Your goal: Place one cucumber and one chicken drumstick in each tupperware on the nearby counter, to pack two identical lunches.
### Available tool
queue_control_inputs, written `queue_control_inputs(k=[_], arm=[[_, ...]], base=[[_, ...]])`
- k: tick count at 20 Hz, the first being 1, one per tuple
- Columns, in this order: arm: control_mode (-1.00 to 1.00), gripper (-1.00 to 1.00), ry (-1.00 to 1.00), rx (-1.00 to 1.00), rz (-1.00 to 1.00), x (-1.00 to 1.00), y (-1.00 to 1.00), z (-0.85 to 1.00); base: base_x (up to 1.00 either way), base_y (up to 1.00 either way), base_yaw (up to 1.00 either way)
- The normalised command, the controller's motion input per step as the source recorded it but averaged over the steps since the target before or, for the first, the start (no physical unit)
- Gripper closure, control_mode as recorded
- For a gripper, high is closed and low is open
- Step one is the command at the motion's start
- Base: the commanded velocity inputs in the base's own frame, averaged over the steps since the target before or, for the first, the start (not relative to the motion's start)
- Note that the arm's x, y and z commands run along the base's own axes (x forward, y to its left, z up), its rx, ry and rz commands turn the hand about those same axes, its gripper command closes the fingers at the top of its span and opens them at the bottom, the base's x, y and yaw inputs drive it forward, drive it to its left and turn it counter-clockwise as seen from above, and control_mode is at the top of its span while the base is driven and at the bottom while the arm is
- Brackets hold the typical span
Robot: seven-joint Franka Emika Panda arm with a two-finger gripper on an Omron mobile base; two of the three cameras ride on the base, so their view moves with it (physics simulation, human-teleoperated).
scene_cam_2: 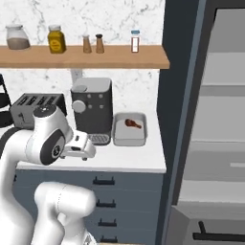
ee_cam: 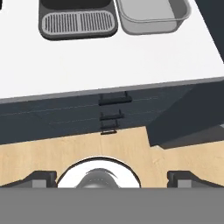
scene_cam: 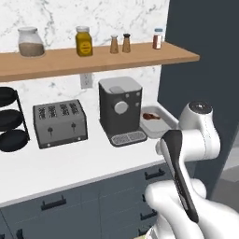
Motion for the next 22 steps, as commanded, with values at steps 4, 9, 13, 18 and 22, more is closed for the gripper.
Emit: queue_control_inputs(k=[4,9,13,18,22], arm=[[1.00,-1.00,0.00,0.00,0.00,0.00,0.00,0.00],[1.00,-1.00,0.00,0.00,0.00,0.00,0.00,0.00],[1.00,-1.00,0.00,0.00,0.00,0.00,0.00,0.00],[1.00,-1.00,0.00,0.00,0.00,0.00,0.00,0.00],[1.00,-1.00,0.00,0.00,0.00,0.00,0.00,0.00]], base=[[-0.83,-0.57,0.31],[-0.58,-0.65,0.09],[-0.03,-0.86,0.00],[0.06,-0.81,0.00],[0.14,-0.76,-0.01]])
